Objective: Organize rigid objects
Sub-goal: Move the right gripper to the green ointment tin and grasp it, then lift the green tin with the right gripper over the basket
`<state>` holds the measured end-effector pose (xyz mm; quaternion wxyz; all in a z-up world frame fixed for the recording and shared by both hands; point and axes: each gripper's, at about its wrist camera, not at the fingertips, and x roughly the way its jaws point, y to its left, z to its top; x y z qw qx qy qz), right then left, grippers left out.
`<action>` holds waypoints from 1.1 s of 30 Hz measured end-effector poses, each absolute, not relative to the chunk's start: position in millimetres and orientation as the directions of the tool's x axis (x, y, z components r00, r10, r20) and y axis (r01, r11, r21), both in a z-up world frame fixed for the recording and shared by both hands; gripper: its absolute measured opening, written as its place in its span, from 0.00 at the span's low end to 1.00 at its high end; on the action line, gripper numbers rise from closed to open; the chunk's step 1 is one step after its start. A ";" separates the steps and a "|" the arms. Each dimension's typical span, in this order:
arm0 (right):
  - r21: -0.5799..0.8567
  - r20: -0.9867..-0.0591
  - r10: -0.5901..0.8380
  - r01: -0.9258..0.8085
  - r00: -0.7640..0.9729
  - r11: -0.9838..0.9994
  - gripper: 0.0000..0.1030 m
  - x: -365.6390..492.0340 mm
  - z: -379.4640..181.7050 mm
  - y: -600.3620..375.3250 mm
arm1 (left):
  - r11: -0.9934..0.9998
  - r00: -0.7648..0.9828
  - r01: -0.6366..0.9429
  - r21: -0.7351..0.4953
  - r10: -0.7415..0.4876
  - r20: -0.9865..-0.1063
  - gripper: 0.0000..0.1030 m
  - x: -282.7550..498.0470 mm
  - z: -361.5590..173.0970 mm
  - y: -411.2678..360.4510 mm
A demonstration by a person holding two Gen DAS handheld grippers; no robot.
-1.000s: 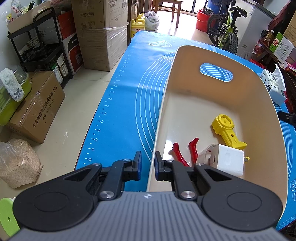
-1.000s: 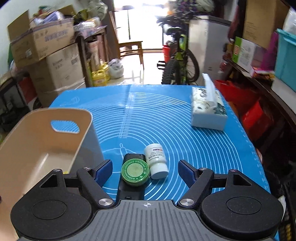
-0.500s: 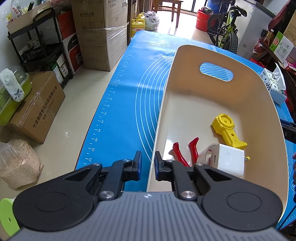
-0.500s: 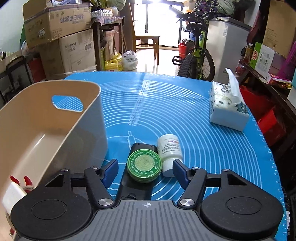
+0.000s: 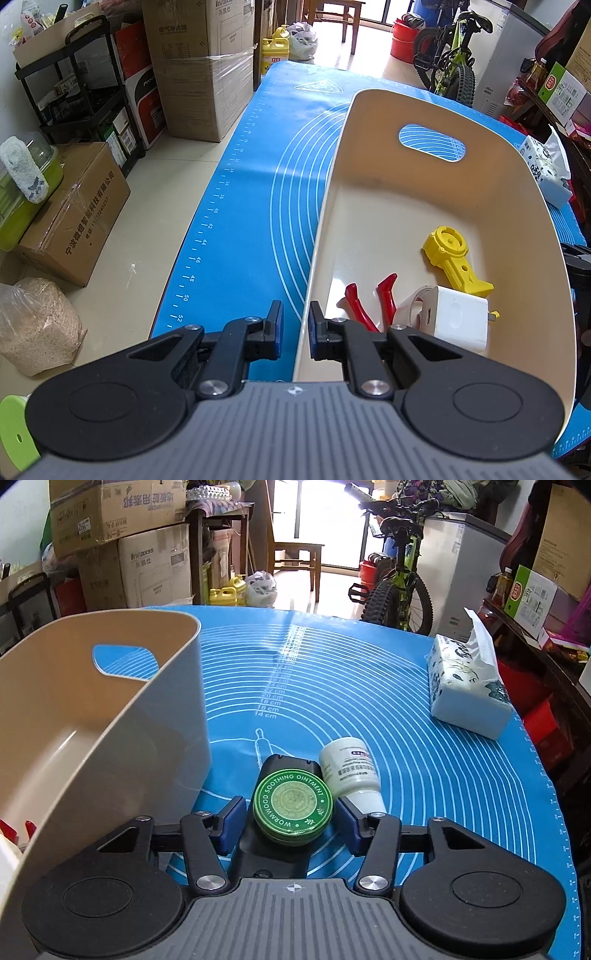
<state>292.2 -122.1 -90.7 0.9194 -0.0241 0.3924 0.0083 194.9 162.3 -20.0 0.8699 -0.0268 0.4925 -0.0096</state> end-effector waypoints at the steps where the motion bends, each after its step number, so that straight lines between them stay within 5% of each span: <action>1: -0.043 -0.720 -0.008 -0.033 0.694 0.999 0.60 292.2 -91.3 -121.0 | 0.998 0.515 -0.009 -0.056 -0.043 -0.856 0.16 194.9 -19.7 161.6; 7: -0.055 -0.707 -0.013 -0.037 0.707 0.998 0.51 291.0 -92.7 -117.0 | 0.998 0.514 -0.009 -0.056 -0.043 -0.857 0.16 194.8 -20.1 162.1; 33: -0.074 -0.565 -0.033 -0.010 0.824 0.997 0.51 257.5 -23.8 -123.5 | 0.999 0.514 -0.009 -0.054 -0.041 -0.857 0.16 195.0 -19.9 161.7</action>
